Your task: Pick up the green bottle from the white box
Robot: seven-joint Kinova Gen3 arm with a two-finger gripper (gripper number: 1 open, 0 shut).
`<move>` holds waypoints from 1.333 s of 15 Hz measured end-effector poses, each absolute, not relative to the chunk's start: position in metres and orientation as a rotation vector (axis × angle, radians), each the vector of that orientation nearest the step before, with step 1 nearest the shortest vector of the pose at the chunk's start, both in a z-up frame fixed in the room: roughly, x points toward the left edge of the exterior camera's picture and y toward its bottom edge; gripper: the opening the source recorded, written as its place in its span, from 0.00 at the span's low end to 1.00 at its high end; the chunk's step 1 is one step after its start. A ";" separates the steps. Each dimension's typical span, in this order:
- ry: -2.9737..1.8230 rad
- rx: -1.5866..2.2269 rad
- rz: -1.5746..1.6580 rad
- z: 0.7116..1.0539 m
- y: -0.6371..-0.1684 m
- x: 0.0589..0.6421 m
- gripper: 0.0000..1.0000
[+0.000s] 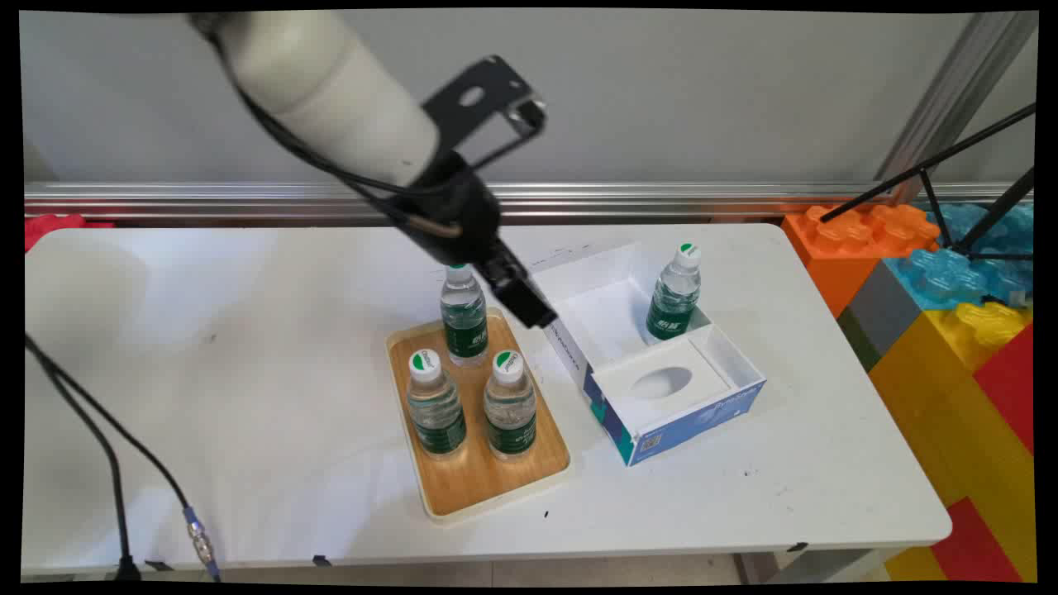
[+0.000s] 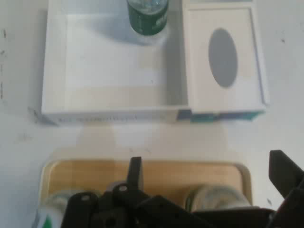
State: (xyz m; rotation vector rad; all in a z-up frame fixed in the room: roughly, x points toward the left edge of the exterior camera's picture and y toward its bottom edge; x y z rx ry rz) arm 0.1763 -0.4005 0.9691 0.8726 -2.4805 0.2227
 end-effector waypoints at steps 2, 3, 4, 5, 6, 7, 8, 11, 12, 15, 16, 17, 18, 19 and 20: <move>-2.480 0.877 0.230 0.955 -0.414 0.158 1.00; -2.482 0.877 0.233 0.950 -0.418 0.152 1.00; -2.483 0.875 0.238 0.943 -0.424 0.144 1.00; -2.485 0.873 0.247 0.935 -0.432 0.134 1.00; -2.487 0.869 0.258 0.927 -0.439 0.125 1.00; -2.488 0.867 0.268 0.920 -0.446 0.117 1.00; -2.489 0.865 0.275 0.915 -0.451 0.112 1.00; -2.488 0.859 0.303 0.896 -0.469 0.093 1.00; -2.486 0.855 0.316 0.888 -0.476 0.087 1.00; -2.468 0.845 0.352 0.866 -0.495 0.071 1.00; -2.458 0.841 0.359 0.859 -0.500 0.066 1.00; -2.449 0.836 0.365 0.853 -0.504 0.063 1.00; -2.443 0.833 0.369 0.849 -0.506 0.060 1.00; -2.431 0.829 0.376 0.844 -0.510 0.057 1.00; -2.423 0.827 0.382 0.841 -0.512 0.055 1.00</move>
